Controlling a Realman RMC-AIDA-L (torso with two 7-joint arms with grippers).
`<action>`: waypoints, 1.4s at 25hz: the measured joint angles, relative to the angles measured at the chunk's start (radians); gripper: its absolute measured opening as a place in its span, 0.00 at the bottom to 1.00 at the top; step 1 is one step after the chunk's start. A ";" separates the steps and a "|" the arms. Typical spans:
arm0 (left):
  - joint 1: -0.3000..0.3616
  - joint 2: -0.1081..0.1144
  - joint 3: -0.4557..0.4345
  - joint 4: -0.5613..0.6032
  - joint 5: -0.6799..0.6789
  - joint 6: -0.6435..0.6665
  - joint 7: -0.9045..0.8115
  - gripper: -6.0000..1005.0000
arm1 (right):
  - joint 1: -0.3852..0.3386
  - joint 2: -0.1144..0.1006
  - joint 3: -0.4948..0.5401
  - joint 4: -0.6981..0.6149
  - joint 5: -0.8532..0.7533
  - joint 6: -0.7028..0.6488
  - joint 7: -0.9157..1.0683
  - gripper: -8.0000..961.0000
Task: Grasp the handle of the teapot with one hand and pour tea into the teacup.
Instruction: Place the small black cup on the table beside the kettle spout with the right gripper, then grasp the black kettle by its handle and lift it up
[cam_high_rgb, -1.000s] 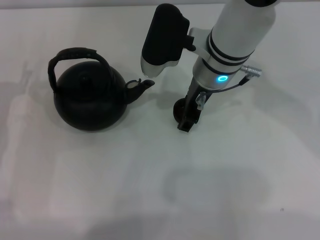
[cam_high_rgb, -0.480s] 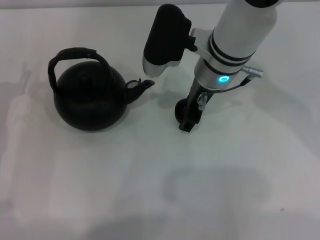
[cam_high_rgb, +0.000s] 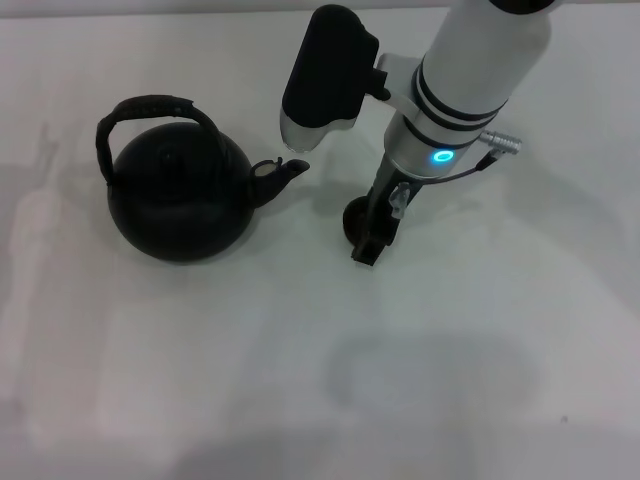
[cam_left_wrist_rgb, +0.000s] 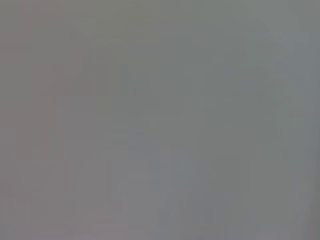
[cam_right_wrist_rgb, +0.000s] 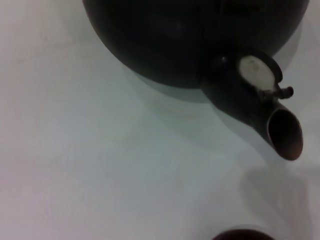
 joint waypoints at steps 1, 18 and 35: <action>0.000 0.000 0.000 0.000 0.000 0.000 0.001 0.87 | 0.000 0.000 0.003 -0.001 0.000 -0.001 0.000 0.78; 0.015 0.001 0.000 -0.002 -0.002 0.010 0.000 0.87 | -0.089 -0.009 0.207 -0.090 -0.011 0.040 -0.064 0.89; 0.026 0.002 0.006 -0.010 0.003 0.030 0.002 0.87 | -0.397 -0.014 0.986 -0.090 0.069 0.069 -0.451 0.88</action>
